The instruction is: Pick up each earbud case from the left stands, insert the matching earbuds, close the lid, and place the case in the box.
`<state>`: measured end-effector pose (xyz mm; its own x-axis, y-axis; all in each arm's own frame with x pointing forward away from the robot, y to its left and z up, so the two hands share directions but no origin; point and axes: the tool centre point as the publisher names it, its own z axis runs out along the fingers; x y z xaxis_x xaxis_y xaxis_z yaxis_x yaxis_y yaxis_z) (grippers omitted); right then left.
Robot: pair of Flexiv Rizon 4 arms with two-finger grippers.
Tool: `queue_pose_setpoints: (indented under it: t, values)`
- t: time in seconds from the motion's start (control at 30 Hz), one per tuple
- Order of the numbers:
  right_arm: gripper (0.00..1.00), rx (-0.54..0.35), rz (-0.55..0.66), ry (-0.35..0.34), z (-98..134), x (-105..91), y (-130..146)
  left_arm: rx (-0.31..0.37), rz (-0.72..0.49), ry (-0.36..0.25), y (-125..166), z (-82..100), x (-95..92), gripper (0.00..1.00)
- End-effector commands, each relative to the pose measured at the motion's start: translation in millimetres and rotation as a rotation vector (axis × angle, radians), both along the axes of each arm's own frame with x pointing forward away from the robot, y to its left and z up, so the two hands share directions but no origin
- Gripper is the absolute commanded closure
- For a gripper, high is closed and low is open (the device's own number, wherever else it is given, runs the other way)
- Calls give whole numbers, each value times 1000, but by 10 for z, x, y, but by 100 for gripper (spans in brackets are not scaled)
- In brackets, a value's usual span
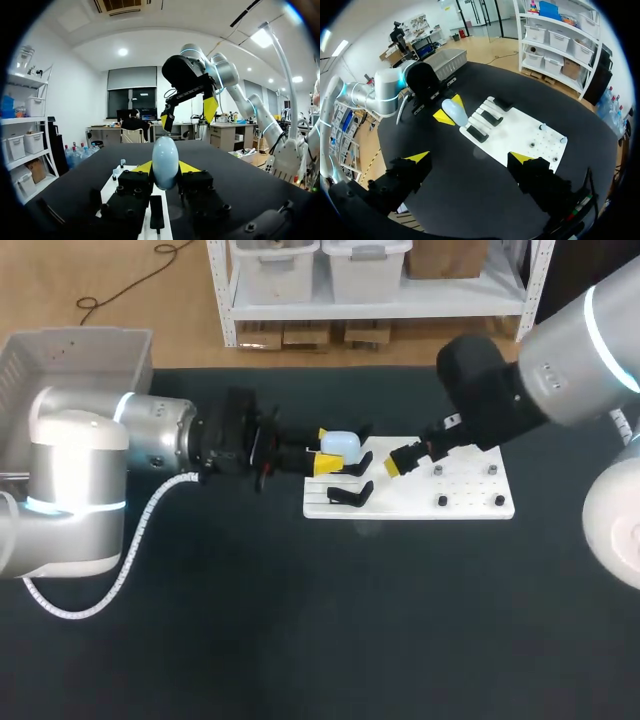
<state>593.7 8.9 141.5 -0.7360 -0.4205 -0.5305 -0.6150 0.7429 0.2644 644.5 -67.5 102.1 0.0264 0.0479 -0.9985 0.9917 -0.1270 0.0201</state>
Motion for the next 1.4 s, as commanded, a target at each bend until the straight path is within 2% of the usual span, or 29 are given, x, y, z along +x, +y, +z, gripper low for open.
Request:
queue_pose_setpoints:
  t: [0.03, 0.77, 1.4]
  values:
    - [0, -7, -6, 4, -62, 14, 96, 4, -20, -3, -11, -15, 61, 100]
    - [0, 3, -17, 33, -186, 304, 418, 8, -20, -5, -14, -17, 66, 100]
    - [0, 11, -36, 66, -305, 466, 479, 8, -20, -5, -14, -17, 66, 100]
